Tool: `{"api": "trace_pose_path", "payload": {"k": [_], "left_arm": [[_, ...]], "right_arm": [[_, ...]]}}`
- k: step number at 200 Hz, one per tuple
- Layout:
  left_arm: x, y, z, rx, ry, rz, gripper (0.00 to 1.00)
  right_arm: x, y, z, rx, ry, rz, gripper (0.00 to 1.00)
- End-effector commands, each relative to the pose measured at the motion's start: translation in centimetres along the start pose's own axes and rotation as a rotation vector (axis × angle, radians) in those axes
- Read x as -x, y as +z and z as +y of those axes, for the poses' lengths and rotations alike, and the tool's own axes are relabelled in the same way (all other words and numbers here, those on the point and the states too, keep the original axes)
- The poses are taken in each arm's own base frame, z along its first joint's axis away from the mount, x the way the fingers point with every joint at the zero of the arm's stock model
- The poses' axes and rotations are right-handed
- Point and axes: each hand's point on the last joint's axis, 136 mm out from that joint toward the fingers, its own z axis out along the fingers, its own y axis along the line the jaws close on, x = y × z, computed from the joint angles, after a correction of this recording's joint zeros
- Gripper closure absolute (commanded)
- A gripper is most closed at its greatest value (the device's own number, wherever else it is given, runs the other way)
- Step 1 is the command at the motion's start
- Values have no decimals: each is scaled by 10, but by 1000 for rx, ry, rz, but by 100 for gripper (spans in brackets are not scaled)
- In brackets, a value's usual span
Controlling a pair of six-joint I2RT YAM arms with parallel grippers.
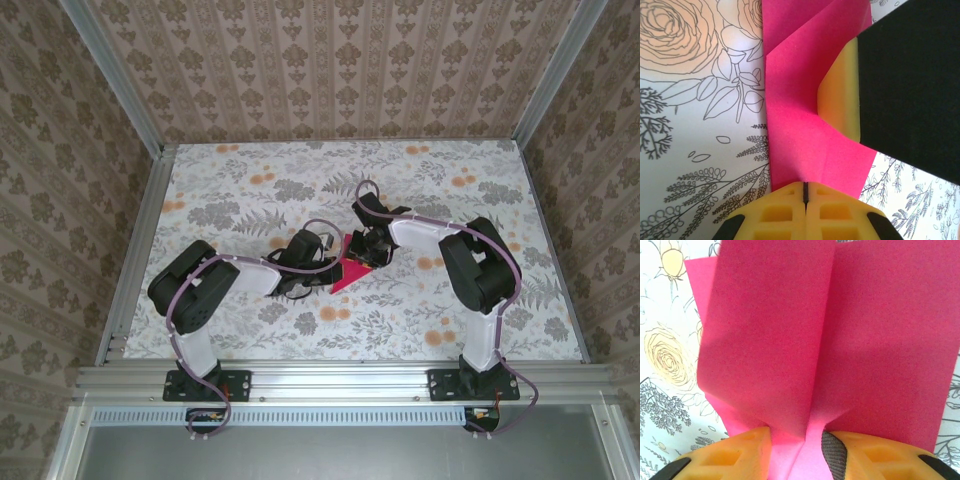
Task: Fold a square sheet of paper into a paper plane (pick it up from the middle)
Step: Fourth fold the wing at the center of the table.
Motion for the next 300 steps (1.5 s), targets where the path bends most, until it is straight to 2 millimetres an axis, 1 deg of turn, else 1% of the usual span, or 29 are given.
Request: {"api": "trace_pose_path", "payload": {"k": [1,10,16,18,19,28,31,50,64,72,87,103,112,151,174,209,243,271,300], "left_arm": [[-36,5,33,129,-54,117,96],[-38,4,36,139,-60,123,96],[-40,4,38,145,-64,129,96],[-41,4,39,146,-65,130,96],[-41,4,39,147,-65,131,96],[-44,4,41,153,-71,138,96],[-44,4,42,154,-73,139,97],[-46,4,43,160,-75,145,97],[-47,3,44,163,-76,146,97],[-47,3,44,165,-77,147,97],[-47,3,46,174,-78,147,97],[-48,3,47,177,-81,150,97],[-49,3,48,179,-81,152,97],[-51,2,49,189,-83,162,98],[-51,2,51,195,-90,159,98],[-51,0,48,193,-86,158,98],[-51,0,47,189,-81,161,98],[-52,0,46,191,-79,165,98],[-55,-1,50,207,-92,177,97]], "right_arm": [[-27,34,-61,-171,20,99,58],[-18,26,-44,-102,-4,87,57],[-11,17,-31,-45,-19,70,57],[-10,15,-29,-38,-21,66,57],[-7,12,-25,-18,-26,59,56],[1,0,-10,56,-44,35,56],[5,-6,-2,95,-53,24,56],[21,-36,26,249,-94,-24,55],[24,-56,41,333,-149,-48,55],[23,-64,49,375,-202,-58,57],[18,-69,51,408,-244,-64,62],[10,-63,47,431,-248,-50,67],[6,-57,45,438,-244,-34,72],[-10,-38,49,464,-261,34,89],[-16,-28,45,452,-256,69,94],[-26,-9,36,400,-253,104,96],[-26,6,25,354,-240,113,96],[-21,14,13,294,-231,94,96],[-11,16,9,287,-221,80,96]]}}
